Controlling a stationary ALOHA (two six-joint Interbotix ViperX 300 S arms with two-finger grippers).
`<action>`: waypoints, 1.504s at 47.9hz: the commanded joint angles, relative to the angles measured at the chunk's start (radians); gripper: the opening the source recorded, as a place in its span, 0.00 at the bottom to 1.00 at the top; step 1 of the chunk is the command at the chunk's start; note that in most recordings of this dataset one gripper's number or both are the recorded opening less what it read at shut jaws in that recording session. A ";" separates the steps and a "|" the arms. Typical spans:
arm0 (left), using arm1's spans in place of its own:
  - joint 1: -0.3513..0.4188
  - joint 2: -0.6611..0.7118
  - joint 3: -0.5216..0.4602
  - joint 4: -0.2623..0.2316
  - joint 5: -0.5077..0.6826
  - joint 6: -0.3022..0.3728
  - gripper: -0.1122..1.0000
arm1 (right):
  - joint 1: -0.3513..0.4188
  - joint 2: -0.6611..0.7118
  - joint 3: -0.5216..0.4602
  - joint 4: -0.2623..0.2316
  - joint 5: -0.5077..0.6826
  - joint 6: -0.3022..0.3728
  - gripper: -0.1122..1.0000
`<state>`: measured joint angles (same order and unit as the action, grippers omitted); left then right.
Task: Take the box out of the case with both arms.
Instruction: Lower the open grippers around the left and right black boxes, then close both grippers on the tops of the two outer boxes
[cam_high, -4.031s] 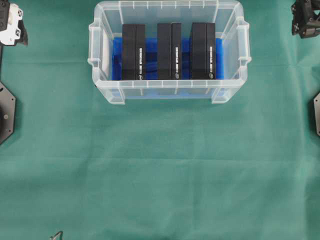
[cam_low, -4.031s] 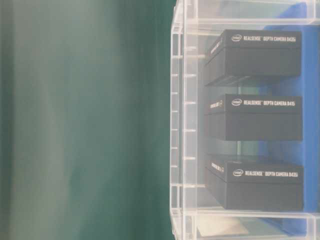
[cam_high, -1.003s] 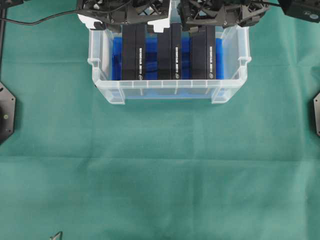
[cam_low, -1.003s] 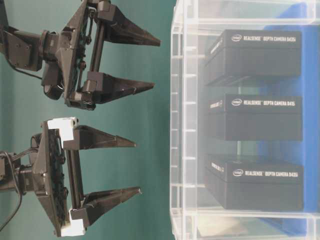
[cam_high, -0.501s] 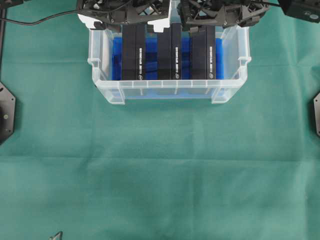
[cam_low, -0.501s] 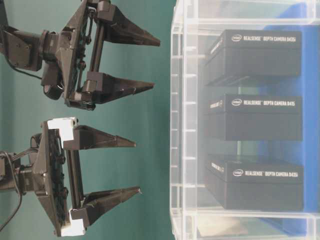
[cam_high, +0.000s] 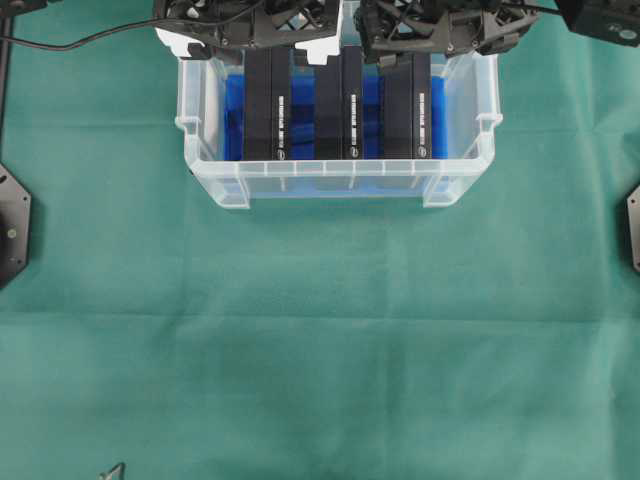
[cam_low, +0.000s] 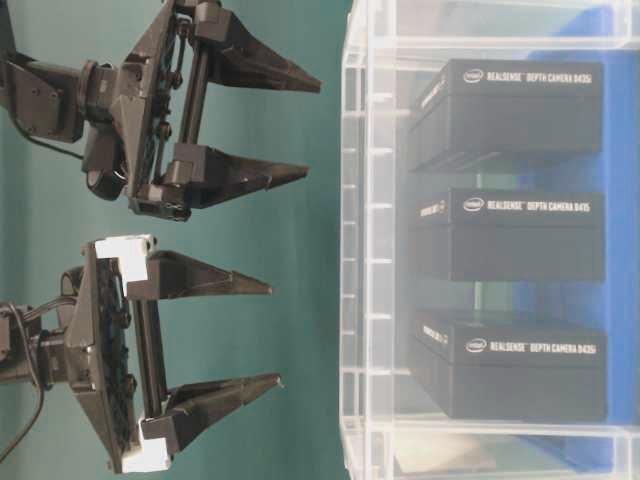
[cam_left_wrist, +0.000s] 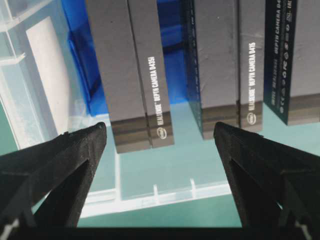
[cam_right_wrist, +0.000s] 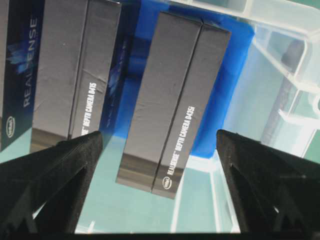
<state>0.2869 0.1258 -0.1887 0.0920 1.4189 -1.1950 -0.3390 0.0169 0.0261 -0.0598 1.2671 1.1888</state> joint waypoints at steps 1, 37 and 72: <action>-0.002 -0.021 -0.012 0.005 -0.003 0.000 0.90 | 0.003 -0.012 -0.023 0.000 -0.006 0.005 0.95; -0.003 -0.018 0.057 0.012 -0.060 -0.012 0.90 | 0.005 -0.003 0.003 -0.003 -0.034 0.005 0.95; 0.003 0.029 0.229 0.018 -0.227 -0.018 0.90 | 0.005 0.055 0.114 -0.008 -0.158 0.006 0.95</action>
<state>0.2869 0.1626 0.0460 0.1074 1.2057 -1.2118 -0.3359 0.0844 0.1442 -0.0629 1.1198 1.1934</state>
